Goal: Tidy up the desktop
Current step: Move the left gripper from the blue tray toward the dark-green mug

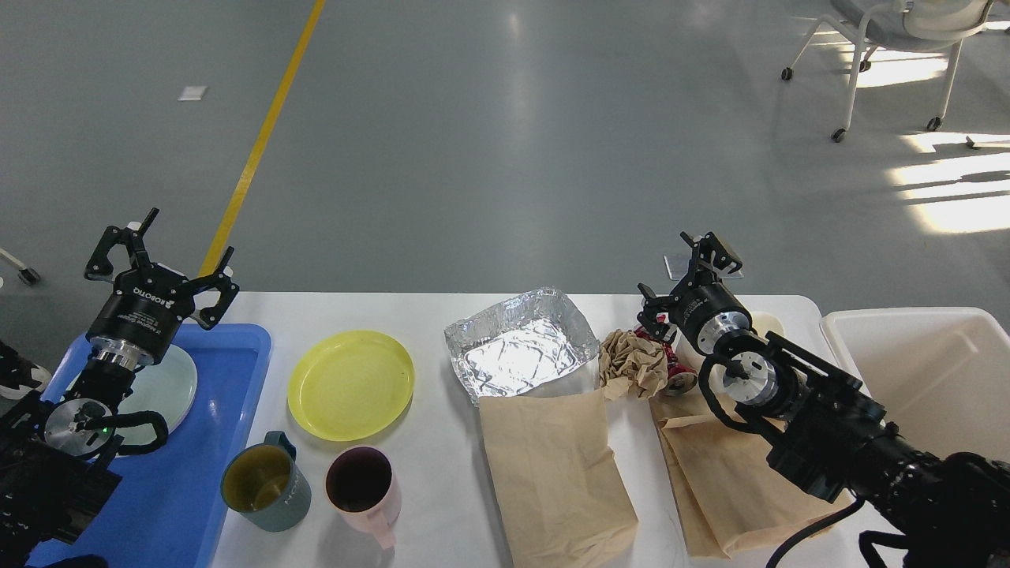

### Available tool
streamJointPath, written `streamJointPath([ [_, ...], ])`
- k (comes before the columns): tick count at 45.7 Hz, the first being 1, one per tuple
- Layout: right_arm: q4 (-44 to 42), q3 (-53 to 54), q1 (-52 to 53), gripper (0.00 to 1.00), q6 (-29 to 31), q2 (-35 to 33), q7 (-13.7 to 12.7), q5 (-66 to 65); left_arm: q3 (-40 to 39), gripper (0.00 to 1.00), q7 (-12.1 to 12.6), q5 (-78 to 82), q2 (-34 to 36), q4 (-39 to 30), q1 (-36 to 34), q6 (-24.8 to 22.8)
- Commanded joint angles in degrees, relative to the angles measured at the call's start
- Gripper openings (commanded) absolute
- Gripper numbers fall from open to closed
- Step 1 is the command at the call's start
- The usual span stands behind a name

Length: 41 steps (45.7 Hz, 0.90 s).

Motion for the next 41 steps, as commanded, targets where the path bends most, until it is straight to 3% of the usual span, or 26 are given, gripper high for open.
streamJointPath([
  [1,0.0,0.0,0.0,1.0,0.0,0.0,0.0,0.0,0.0,0.97,-0.2,-0.1,-0.1,0.0,0.0,0.0],
  [11,0.0,0.0,0.0,1.0,0.0,0.0,0.0,0.0,2.3,0.97,0.1,-0.2,-0.4,0.1,0.0,0.5],
  [20,0.0,0.0,0.0,1.0,0.0,0.0,0.0,0.0,13.1,0.97,0.6,-0.2,2.8,1.0,-3.5,1.1],
  [32,0.0,0.0,0.0,1.0,0.0,0.0,0.0,0.0,47.3,0.97,1.0,0.4,14.0,1.1,-13.2,0.6],
  [41,0.0,0.0,0.0,1.0,0.0,0.0,0.0,0.0,74.5,0.97,1.0,0.4,15.5,1.1,-23.1,0.7],
])
